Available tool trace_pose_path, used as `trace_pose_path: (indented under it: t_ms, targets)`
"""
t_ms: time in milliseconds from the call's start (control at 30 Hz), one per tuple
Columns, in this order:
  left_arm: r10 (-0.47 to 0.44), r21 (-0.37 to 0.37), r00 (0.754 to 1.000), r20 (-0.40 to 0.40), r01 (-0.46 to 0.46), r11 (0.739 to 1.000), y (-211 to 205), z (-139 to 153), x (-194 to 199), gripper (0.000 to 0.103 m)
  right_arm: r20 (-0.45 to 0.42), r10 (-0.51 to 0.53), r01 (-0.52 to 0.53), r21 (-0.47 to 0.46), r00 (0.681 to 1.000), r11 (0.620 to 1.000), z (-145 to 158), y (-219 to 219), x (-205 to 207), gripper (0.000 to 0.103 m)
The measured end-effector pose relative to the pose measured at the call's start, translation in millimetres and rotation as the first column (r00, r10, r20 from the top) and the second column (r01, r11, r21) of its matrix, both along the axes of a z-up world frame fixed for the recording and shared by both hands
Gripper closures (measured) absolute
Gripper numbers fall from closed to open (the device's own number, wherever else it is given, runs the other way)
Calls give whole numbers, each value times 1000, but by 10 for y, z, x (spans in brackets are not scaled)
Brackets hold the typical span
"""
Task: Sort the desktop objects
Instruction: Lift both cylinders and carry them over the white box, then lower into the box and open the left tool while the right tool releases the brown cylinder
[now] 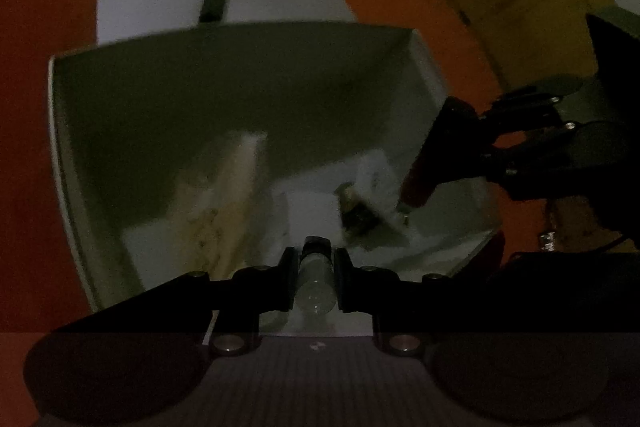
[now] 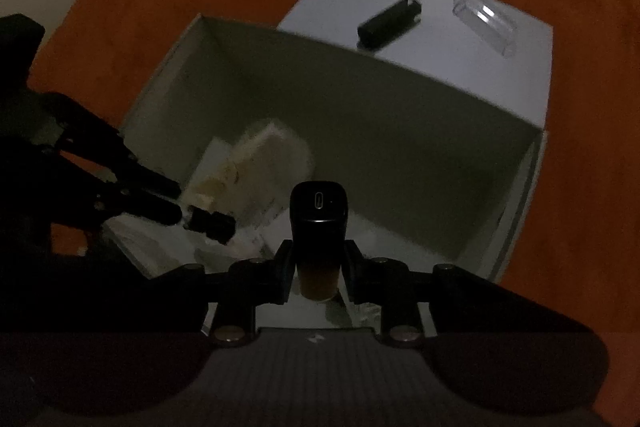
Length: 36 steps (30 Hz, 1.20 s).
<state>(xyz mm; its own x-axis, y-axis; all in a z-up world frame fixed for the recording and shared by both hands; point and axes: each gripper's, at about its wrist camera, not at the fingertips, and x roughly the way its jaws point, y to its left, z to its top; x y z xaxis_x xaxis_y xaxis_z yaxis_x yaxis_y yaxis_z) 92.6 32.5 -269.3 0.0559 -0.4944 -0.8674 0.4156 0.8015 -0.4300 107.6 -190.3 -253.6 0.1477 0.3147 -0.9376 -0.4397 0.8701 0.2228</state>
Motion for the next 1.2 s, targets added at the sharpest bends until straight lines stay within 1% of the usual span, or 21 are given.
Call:
trace_pose_path:
  t_ms: [100,233,400,600,700,833,933,1033,1100,1200]
  targets:
    - [9,3,1000,-7,-9,1000,1,-31,-43,87,-26,11,-11,-17,1000,1000,-84,10,-29,75]
    - [-7,11,1000,-13,7,1000,-65,-104,-47,87,-64,30,-33,-40,997,999,-210,27,-71,75]
    - [-12,50,1000,-16,13,999,-101,-247,-44,87,-111,43,-49,-54,993,997,-370,49,-90,75]
    - [-2,67,1000,-26,3,998,-167,-386,10,87,-156,67,-82,-93,986,992,-559,69,-83,75]
    - [1,73,999,-40,2,997,-198,-454,23,87,-186,56,-72,-80,981,994,-645,72,-53,75]
    - [5,84,998,-59,0,996,-216,-539,27,87,-188,60,-77,-83,980,994,-721,106,-5,75]
    - [4,100,998,-57,2,995,-228,-580,38,87,-195,59,-74,-70,979,995,-788,130,46,75]
    - [22,77,996,-88,-16,997,-223,-628,93,87,-201,55,-67,-49,978,997,-851,135,61,75]
    - [44,70,994,-103,-37,997,-216,-663,136,87,-196,55,-66,-51,979,997,-892,150,68,75]
    - [43,74,994,-104,-35,997,-249,-697,177,87,-189,45,-56,-54,981,997,-931,164,105,75]
